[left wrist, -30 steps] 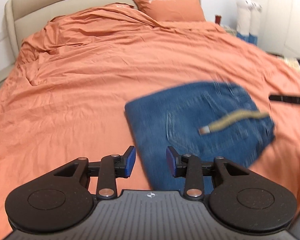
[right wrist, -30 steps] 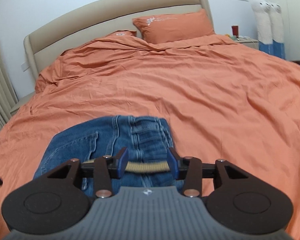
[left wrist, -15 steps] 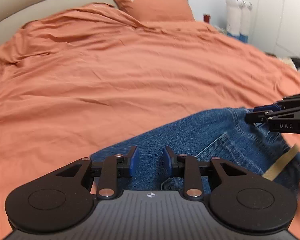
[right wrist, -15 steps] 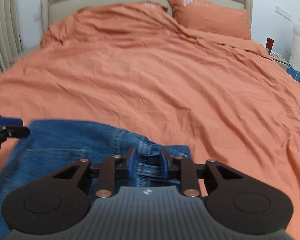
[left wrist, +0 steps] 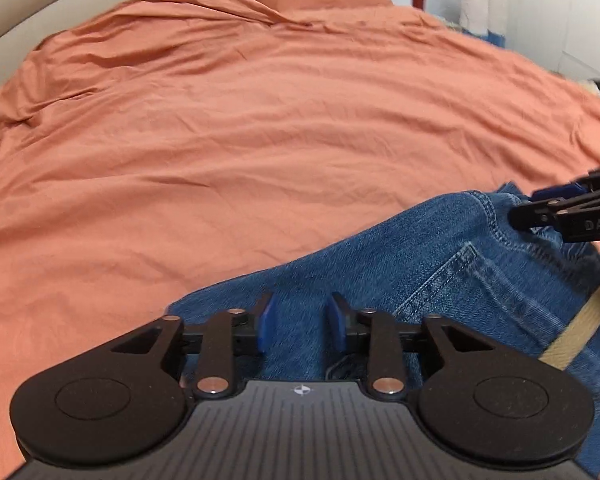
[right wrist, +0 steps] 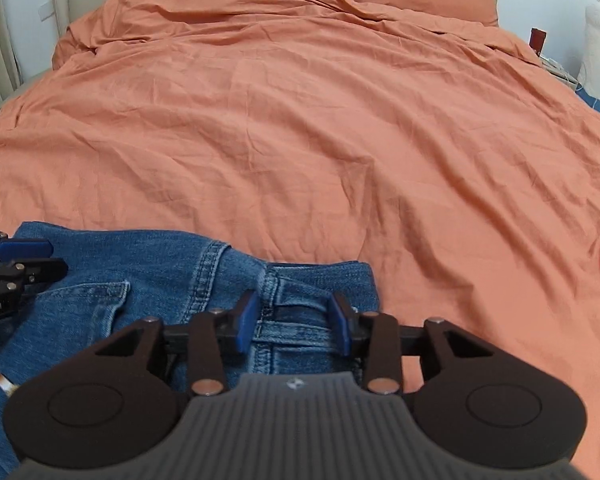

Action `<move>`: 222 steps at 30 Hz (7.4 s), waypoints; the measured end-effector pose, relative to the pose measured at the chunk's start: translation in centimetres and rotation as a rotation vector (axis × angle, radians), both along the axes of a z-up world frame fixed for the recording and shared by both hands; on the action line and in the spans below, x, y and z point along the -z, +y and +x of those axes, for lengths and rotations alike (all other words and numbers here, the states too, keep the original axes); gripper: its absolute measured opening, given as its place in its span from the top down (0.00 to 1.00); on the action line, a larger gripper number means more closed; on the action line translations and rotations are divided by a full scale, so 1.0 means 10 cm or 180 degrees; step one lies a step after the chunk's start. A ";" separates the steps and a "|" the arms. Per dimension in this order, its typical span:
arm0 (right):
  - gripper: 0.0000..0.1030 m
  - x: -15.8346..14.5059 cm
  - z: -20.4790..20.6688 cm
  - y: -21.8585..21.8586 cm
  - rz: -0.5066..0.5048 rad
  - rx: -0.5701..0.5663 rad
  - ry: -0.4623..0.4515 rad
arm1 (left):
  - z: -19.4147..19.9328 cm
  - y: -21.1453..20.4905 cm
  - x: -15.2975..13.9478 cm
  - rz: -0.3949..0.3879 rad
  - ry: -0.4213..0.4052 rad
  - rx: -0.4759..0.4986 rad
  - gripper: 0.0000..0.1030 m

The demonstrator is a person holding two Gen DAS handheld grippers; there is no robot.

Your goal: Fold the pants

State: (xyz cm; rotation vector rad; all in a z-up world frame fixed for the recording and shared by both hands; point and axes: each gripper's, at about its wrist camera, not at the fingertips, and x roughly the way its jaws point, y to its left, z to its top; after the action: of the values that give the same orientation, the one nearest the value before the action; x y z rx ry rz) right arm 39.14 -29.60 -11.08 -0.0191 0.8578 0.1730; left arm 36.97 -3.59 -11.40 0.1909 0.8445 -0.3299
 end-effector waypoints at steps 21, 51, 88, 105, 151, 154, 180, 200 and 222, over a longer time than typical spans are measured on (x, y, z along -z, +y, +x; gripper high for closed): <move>0.31 0.36 -0.53 -1.24 0.2051 0.0337 0.0960 | -0.50 1.38 0.31 -0.1869 0.0828 -0.1132 0.31; 0.82 -0.21 -0.61 -0.95 0.1985 0.0069 0.0465 | -0.44 1.18 0.02 -0.2229 0.0655 -0.1039 0.94; 0.83 0.45 -0.11 2.27 0.2082 -0.0619 0.0968 | -0.62 3.95 0.23 -0.1505 0.0472 -0.1704 0.94; 0.54 -0.23 -0.68 2.59 0.0608 -0.0926 -0.0123 | -1.28 3.48 -0.33 -0.0454 0.0091 -0.1270 0.73; 0.87 0.14 -0.15 3.34 -0.0074 -0.0993 -0.0381 | -0.76 2.85 0.15 -0.0273 -0.0142 -0.1466 0.55; 0.87 0.07 -0.14 3.33 -0.0030 -0.0966 -0.0363 | -0.80 2.82 0.03 -0.0239 -0.0144 -0.1548 0.54; 0.21 -1.47 -3.26 2.52 0.0389 -0.1003 -0.1643 | -3.08 1.83 -1.54 0.0158 -0.1215 -0.2078 0.09; 0.21 -0.72 -3.60 2.42 0.0466 -0.0708 -0.1105 | -3.29 1.64 -0.87 0.0161 -0.0520 -0.2122 0.09; 0.21 -0.63 -3.54 2.54 0.0385 -0.0756 -0.0982 | -3.28 1.66 -0.79 0.0131 -0.0472 -0.2065 0.09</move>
State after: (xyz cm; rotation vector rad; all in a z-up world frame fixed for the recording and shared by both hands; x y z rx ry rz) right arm 3.72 -4.20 -4.74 -0.0336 0.5342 0.4333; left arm 4.22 13.01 -3.52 -0.0266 0.7230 0.3066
